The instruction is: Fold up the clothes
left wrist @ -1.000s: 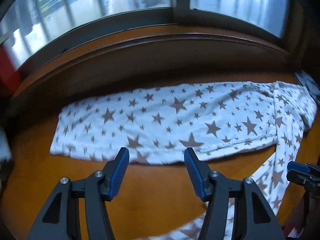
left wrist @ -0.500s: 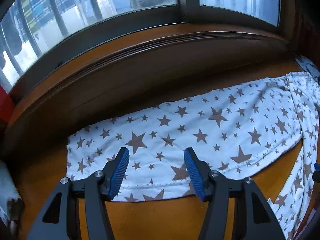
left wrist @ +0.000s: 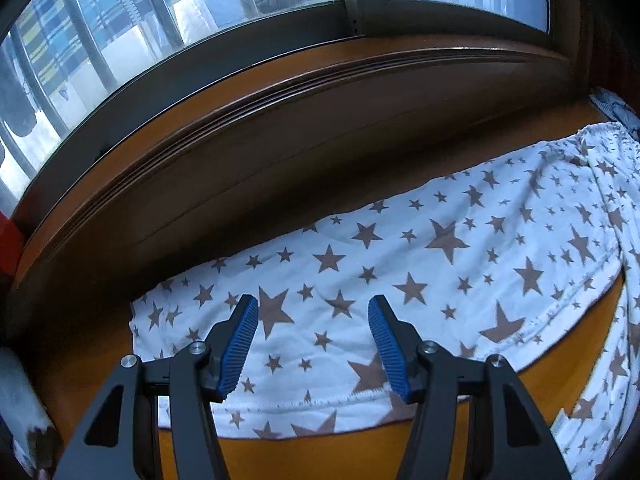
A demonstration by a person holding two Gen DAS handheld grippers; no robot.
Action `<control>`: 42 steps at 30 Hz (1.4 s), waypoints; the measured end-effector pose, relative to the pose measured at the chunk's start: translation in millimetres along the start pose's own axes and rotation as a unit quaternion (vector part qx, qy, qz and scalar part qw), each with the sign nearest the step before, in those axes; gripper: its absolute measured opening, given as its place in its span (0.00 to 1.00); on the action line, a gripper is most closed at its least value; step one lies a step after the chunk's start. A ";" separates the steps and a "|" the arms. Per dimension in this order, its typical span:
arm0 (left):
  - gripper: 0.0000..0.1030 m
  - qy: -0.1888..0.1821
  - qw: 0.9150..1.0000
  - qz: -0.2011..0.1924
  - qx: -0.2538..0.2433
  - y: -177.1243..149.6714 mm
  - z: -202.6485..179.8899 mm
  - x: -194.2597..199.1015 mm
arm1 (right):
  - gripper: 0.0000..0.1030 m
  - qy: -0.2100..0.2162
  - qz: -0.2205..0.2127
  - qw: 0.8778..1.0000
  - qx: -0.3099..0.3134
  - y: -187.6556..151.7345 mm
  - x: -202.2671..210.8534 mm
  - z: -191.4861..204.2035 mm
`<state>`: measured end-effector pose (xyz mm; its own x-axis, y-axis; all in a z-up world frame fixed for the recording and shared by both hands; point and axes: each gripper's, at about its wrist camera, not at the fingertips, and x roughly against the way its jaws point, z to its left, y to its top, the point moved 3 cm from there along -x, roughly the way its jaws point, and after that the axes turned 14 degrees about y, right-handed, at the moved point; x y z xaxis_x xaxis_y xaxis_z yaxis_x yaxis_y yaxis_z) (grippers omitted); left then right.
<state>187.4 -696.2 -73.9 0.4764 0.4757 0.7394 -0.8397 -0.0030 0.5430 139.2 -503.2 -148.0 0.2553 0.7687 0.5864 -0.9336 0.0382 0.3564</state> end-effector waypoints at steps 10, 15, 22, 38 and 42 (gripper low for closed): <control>0.53 0.005 1.000 0.005 -0.010 -10.2 -3.3 -10.7 | 0.03 0.038 -0.032 0.996 0.073 13.5 -1.6 46.3; 0.54 -0.017 1.000 0.020 0.004 -26.8 -1.7 -1.5 | 0.03 0.093 -0.063 0.987 0.119 59.1 1.2 92.4; 0.54 -0.045 0.998 0.035 0.009 -56.2 0.4 15.8 | 0.03 0.095 0.001 0.988 0.126 100.9 -68.0 102.2; 0.59 -0.021 0.999 0.024 0.042 -78.8 44.0 26.0 | 0.34 0.063 0.047 0.994 0.080 104.9 -122.6 75.3; 0.59 0.009 0.996 0.047 0.077 -84.9 67.1 4.7 | 0.40 0.070 0.032 0.992 0.097 86.9 -88.4 83.4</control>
<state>278.4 -752.7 -89.8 0.3906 0.4833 0.7835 -0.8301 -0.1830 0.5268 56.4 -621.1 -108.3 0.1467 0.8471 0.5109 -0.8775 -0.1270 0.4625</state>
